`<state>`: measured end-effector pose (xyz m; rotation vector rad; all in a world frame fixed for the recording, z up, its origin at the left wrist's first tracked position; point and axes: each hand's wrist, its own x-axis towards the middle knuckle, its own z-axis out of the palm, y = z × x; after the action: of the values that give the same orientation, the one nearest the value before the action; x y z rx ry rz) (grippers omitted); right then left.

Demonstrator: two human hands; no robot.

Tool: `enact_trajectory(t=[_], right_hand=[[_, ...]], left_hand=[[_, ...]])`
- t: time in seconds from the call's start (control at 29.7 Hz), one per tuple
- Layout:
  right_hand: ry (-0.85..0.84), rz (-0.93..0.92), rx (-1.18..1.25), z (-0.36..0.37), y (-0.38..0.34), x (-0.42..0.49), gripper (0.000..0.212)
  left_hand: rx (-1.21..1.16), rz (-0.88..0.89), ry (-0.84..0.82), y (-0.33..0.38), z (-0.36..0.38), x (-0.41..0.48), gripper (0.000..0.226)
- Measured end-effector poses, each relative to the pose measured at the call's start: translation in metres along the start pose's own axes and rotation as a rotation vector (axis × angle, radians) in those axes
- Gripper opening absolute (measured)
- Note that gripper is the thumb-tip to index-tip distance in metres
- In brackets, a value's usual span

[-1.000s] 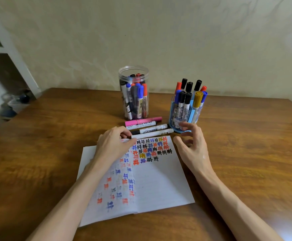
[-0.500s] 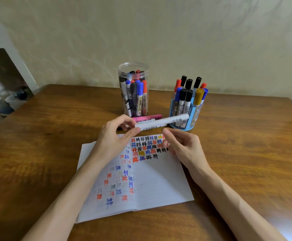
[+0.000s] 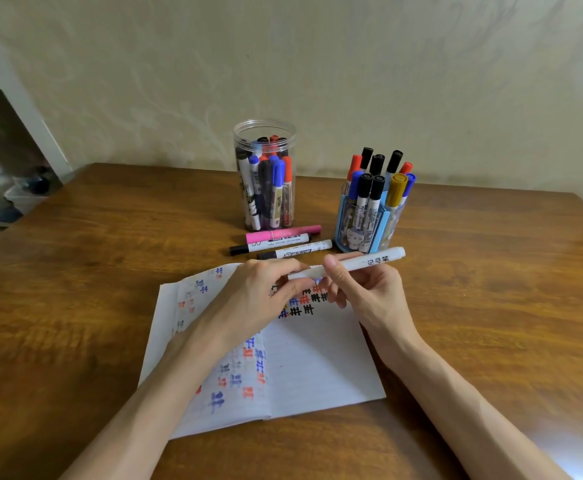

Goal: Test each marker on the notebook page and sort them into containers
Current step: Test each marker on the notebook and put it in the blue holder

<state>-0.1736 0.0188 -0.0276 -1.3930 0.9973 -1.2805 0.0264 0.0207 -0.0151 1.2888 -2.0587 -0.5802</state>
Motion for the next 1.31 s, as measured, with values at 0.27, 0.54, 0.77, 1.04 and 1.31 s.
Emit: enact_trajectory(t=[0.27, 0.54, 0.77, 1.04, 1.31], right_hand=[[-0.068, -0.089, -0.058, -0.003, -0.005, -0.001, 0.017], [-0.089, -0.139, -0.07, -0.003, -0.007, -0.001, 0.014], [-0.062, 0.043, 0.047, -0.005, -0.004, 0.0, 0.018], [0.021, 0.046, -0.008, 0.006, 0.001, -0.001, 0.031], [0.005, -0.07, -0.064, 0.005, -0.006, -0.004, 0.024]], left_hand=[[-0.142, -0.063, -0.105, 0.003, -0.006, -0.003, 0.03], [-0.238, -0.076, -0.197, 0.003, -0.012, 0.0, 0.029], [-0.179, -0.038, -0.048, 0.003, -0.003, -0.004, 0.014], [-0.026, -0.032, -0.045, 0.0, 0.004, -0.004, 0.026], [-0.159, -0.082, -0.125, 0.006, -0.004, -0.001, 0.033]])
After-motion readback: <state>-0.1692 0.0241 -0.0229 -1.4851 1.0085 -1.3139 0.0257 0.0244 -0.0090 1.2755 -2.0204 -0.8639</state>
